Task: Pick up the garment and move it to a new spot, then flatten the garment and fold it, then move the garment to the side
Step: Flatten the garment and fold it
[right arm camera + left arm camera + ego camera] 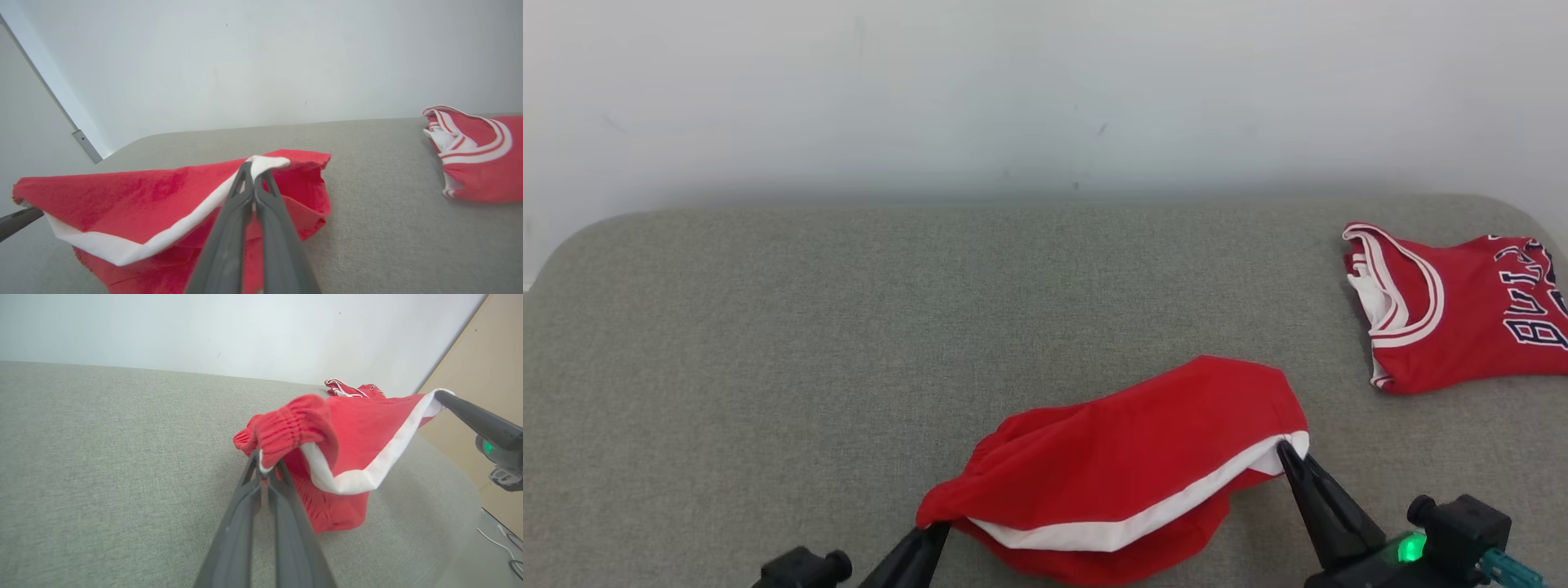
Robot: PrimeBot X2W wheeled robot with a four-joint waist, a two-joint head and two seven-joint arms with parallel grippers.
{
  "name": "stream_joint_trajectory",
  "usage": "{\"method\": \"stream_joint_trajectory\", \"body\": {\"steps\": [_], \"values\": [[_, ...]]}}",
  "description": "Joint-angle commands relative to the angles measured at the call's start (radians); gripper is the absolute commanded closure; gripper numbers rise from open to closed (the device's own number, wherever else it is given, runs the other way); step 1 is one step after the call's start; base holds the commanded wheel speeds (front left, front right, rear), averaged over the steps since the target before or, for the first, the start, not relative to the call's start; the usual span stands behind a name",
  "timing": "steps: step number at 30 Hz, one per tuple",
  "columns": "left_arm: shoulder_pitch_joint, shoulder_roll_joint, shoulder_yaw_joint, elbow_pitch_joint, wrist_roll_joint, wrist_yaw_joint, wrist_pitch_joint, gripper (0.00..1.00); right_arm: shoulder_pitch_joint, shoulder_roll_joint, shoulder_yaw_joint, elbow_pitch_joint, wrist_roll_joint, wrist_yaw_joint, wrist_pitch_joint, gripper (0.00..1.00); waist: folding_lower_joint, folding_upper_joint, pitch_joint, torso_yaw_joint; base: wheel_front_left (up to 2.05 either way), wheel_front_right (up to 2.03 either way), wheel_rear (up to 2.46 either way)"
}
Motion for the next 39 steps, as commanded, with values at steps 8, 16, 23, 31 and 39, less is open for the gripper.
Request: {"method": "stream_joint_trajectory", "body": {"steps": [8, 16, 23, 31, 39], "values": [[-0.223, 0.193, -0.106, -0.171, -0.175, 0.001, 0.131, 1.0, -0.171, -0.127, 0.048, -0.051, 0.117, -0.002, -0.001, 1.0, 0.0, 0.0, 0.027, 0.006, 0.0, 0.0, 0.0], [-0.503, 0.32, -0.129, -0.276, -0.427, 0.001, 0.33, 1.0, -0.442, -0.197, 0.1, 0.081, 0.263, -0.002, 0.058, 1.0, 0.0, 0.0, 0.091, -0.004, 0.0, 0.0, 0.0], [-0.643, 0.343, -0.234, -0.231, -0.495, 0.001, 0.465, 1.0, -0.617, -0.191, 0.116, 0.229, 0.375, -0.002, 0.062, 1.0, 0.0, 0.0, 0.117, -0.003, 0.0, 0.0, 0.0], [-0.601, 0.312, -0.354, -0.182, -0.583, 0.001, 0.44, 1.0, -0.654, -0.199, 0.211, 0.323, 0.418, -0.002, 0.043, 1.0, 0.0, 0.0, 0.084, -0.003, 0.0, 0.0, 0.0], [-0.671, 0.309, -0.283, -0.236, -0.743, 0.001, 0.353, 1.0, -0.708, -0.219, 0.285, 0.377, 0.465, -0.002, 0.045, 1.0, 0.0, 0.0, 0.074, 0.01, 0.0, 0.0, 0.0]]}}
